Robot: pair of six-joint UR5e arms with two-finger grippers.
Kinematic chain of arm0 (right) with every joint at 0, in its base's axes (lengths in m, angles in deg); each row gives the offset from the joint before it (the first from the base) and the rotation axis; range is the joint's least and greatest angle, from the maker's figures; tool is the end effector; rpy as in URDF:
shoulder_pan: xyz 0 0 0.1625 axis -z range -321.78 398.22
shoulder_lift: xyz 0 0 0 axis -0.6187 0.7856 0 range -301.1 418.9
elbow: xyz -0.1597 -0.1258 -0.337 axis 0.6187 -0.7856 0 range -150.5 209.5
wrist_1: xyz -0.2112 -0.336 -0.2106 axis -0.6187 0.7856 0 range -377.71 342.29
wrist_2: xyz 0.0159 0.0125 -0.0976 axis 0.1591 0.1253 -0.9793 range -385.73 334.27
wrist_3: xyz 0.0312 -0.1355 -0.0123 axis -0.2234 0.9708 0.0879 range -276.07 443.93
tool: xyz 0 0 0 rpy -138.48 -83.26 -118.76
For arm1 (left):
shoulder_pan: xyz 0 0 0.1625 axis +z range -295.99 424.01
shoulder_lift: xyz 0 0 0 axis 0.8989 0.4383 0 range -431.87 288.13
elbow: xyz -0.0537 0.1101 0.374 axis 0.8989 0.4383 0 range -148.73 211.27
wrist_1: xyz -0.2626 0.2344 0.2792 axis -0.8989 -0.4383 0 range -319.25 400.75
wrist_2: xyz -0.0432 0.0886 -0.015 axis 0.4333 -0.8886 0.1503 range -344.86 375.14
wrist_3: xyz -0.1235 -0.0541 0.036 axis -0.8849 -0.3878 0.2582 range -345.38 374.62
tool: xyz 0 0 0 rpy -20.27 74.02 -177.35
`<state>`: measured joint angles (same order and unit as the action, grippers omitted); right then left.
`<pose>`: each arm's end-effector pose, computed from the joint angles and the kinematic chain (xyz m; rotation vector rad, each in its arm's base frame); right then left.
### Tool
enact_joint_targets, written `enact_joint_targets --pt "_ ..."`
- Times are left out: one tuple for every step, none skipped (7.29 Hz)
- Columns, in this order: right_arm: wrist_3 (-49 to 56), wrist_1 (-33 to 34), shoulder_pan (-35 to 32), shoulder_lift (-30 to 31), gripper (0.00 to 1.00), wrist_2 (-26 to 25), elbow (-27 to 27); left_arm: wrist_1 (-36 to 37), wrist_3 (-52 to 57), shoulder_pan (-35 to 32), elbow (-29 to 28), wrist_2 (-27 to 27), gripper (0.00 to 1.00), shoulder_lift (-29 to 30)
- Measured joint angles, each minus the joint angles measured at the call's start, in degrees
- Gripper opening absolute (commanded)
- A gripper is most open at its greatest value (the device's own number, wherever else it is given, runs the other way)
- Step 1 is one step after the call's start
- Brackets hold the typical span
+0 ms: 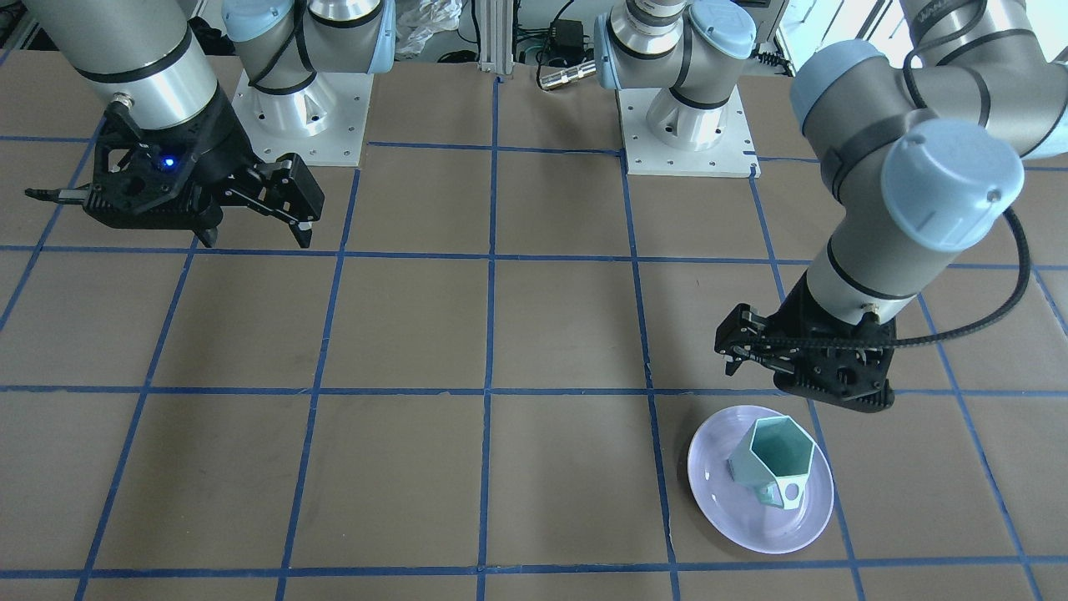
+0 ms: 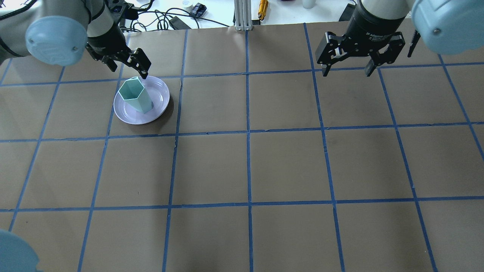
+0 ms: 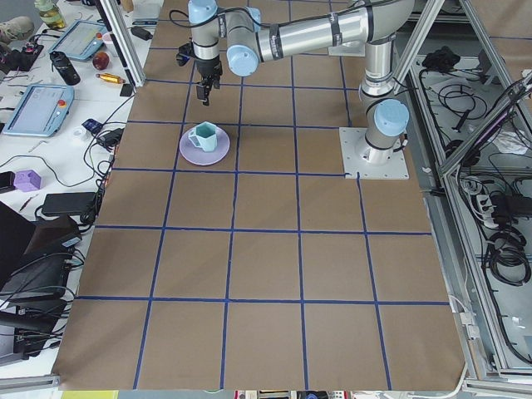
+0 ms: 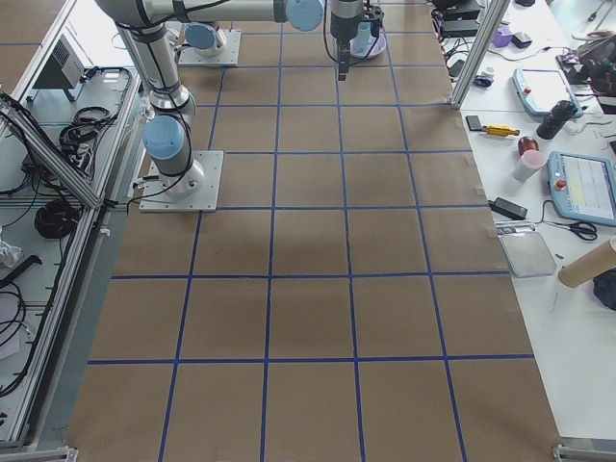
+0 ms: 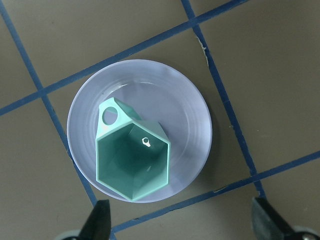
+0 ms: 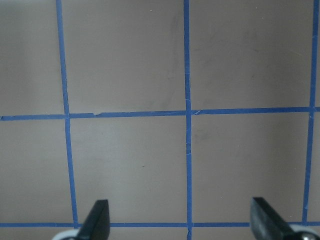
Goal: Flip cup and place on plate
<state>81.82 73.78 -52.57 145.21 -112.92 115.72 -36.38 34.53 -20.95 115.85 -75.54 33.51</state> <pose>0.1479 -0.5559 0.4193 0.0344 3.0915 -0.0408 -0.0755 -0.6427 0.3335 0.4031 3.0920 -0.0733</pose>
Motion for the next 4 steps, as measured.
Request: enact_joint_targets --pt "0.0 0.0 0.0 0.0 1.0 0.0 0.0 -4.39 -3.41 -0.87 -1.1 0.86 1.0 -2.37" --pt "0.0 0.0 0.0 0.0 1.0 0.0 0.0 -8.76 -7.05 -2.58 -2.3 1.42 1.0 -4.3" --pt "0.0 0.0 0.0 0.0 1.0 0.0 0.0 -12.34 -10.06 -4.42 -3.79 1.68 1.0 -5.84" --pt "-0.02 0.0 0.0 0.0 1.0 0.0 0.0 -16.16 -11.68 -5.65 -5.54 1.71 1.0 -7.16"
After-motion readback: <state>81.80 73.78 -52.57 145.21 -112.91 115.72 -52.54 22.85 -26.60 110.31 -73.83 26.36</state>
